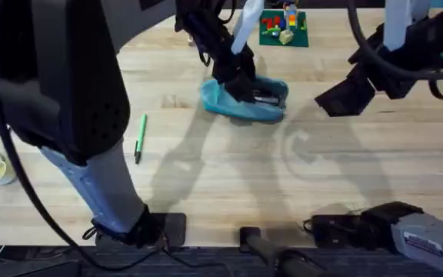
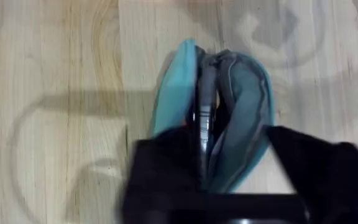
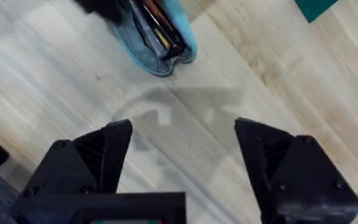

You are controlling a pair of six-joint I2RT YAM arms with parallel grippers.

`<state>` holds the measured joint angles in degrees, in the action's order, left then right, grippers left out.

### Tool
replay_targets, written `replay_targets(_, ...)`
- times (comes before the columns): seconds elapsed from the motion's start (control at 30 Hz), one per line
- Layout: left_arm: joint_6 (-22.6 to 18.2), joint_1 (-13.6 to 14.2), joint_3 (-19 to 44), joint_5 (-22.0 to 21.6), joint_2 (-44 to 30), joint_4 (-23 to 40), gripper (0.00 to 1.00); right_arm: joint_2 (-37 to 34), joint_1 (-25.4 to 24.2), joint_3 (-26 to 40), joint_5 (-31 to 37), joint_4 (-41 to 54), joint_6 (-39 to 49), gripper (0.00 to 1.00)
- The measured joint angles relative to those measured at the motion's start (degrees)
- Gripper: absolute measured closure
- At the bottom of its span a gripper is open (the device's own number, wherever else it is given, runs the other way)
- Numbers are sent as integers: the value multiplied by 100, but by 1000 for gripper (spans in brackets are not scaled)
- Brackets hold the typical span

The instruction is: Unzip the bag, pick up the pens from the table one at a time and place them inside, then zip the bag closed.

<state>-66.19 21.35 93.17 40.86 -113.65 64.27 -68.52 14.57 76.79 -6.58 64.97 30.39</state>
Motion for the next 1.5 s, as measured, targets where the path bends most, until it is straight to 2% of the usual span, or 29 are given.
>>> replay_targets(0.07,15,6,0,2,0,4,59,-1,0,0,-1,0,0,3)
replay_targets(0.13,15,6,0,0,0,0,14,-1,0,0,-1,0,0,3)
replay_targets(0.57,54,6,1,0,1,1,7,0,0,0,-1,0,0,3)
replay_targets(0.63,198,6,31,0,0,2,7,1,0,0,-1,0,0,3)
replay_targets(0.73,639,10,183,-41,0,20,7,-1,0,0,-1,0,0,3)
replay_targets(0.9,1467,10,770,-578,0,159,5,1,0,0,0,0,0,3)
replay_targets(1.0,1691,4,1110,-904,2,396,5,-1,0,0,1,0,0,3)
replay_targets(1.23,1886,6,1682,-1365,4,959,5,1,0,0,-1,0,0,3)
replay_targets(1.5,1949,6,1727,-1785,377,1244,6,-1,0,0,-1,0,0,3)
